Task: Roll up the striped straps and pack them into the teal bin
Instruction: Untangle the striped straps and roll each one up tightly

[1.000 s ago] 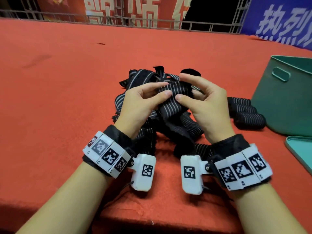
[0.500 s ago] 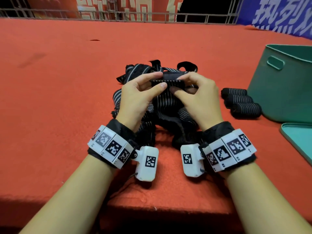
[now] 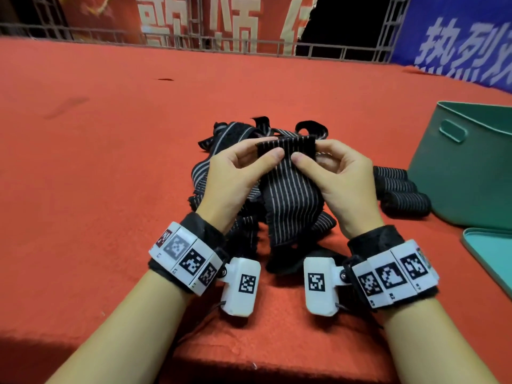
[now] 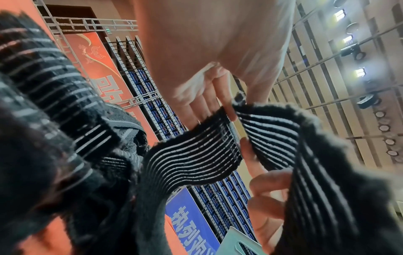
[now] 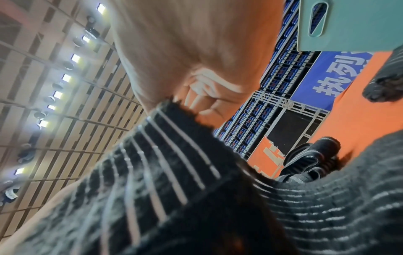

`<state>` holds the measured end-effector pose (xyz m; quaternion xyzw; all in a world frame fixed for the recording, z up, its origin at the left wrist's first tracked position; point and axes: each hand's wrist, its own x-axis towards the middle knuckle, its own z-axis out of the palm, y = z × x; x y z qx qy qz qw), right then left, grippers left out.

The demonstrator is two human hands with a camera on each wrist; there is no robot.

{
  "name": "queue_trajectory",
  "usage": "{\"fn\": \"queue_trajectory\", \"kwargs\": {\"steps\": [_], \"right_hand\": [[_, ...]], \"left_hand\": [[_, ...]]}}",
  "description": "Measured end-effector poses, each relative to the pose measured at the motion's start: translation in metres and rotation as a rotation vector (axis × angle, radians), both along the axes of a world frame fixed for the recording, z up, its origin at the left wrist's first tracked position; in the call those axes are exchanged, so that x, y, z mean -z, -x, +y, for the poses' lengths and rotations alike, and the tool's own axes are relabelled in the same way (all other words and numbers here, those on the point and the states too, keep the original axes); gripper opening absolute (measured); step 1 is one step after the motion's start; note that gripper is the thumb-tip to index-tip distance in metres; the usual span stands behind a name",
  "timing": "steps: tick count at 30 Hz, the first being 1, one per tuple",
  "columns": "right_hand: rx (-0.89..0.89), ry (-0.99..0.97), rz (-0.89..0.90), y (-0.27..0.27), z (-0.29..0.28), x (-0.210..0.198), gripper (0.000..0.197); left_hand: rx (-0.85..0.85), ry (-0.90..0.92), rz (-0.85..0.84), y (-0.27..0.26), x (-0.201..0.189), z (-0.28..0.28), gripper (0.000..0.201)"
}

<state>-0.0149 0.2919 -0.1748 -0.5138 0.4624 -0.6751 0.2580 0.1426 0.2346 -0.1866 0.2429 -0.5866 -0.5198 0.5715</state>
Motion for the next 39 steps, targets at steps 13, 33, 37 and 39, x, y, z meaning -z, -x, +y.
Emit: {"fn": "queue_trajectory", "kwargs": {"steps": [13,33,37,39], "right_hand": [[0.049,-0.067,-0.134,0.0019,-0.0014,0.0046,0.013],[0.08,-0.109,-0.149,-0.0005,-0.0027,0.0072,0.017],[0.064,-0.101,-0.161,0.0001,-0.0036,0.0075,0.014],[0.061,-0.101,-0.158,0.0002,-0.0037,0.0079,0.013]], "left_hand": [[-0.048,0.065,-0.009,0.0011,0.0037,-0.0007,0.03],[-0.05,0.05,0.014,0.0045,0.0022,0.0023,0.011],[-0.045,0.065,0.031,0.0043,0.0004,0.0037,0.012],[-0.051,0.06,0.038,0.004,0.0002,0.0041,0.013]]}}
